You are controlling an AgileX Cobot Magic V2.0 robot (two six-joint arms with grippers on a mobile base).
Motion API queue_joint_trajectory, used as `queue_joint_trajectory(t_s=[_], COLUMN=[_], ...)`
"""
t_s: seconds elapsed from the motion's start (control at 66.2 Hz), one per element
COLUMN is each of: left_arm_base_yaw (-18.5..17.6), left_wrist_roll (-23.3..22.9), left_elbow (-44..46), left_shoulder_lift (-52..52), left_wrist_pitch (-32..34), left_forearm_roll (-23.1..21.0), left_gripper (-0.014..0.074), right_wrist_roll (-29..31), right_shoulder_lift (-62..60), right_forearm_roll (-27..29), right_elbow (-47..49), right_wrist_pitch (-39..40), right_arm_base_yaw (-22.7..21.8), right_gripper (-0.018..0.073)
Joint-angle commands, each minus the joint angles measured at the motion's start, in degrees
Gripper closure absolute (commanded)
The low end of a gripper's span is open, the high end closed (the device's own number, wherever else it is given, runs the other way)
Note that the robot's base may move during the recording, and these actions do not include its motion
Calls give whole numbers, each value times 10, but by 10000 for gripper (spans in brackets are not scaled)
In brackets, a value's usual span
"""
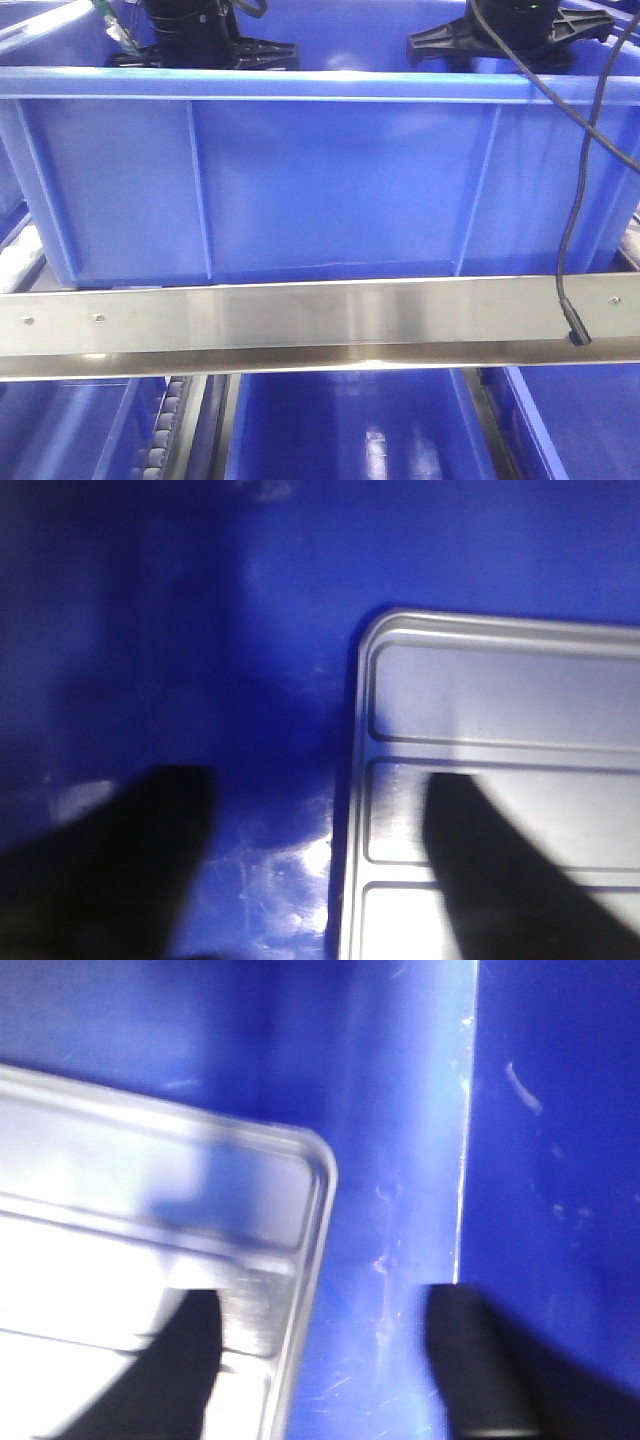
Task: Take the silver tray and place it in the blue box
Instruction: 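Raise both grippers up out of the blue bin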
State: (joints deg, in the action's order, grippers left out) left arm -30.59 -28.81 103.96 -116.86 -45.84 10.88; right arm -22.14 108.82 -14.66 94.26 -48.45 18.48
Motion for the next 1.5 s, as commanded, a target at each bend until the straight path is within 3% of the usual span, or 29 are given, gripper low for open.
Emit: queue_joint_trajectory(t_s=[0.0, 0.151, 0.272, 0.468, 0.589, 0.846, 1.133, 1.48], left_arm_base_yaw=[0, -1, -9, -26, -36, -37, -37, -37], left_wrist_roll=[1, 9, 41, 106, 134, 134, 133, 134], left_elbow=[30, 70, 100, 97, 72, -89, -325, -552], left_shoulder_lift=[39, 53, 81, 148, 185, 286, 447, 681], left_wrist_pitch=[16, -24, -53, -62, -64, -13, 92, 268], left_forearm_roll=[4, 5, 4, 23, 23, 23, 17, 19], left_gripper=[116, 116, 156, 311, 438, 709, 701, 701], right_wrist_roll=[5, 5, 5, 12, 21, 35, 37, 37], right_shoulder_lift=[-37, -68, -112, -194, -228, -311, -431, -651], right_forearm_roll=[-16, -16, -16, -16, -16, -16, -16, -18], right_elbow=[22, 22, 22, 21, 9, -90, -278, -530], right_wrist_pitch=[17, 16, 11, -4, -11, 10, 100, 295], right_arm_base_yaw=[-3, -3, -2, -2, -1, -1, -1, -1], right_gripper=[-32, 3, 135, 414, 513, 505, 505, 505])
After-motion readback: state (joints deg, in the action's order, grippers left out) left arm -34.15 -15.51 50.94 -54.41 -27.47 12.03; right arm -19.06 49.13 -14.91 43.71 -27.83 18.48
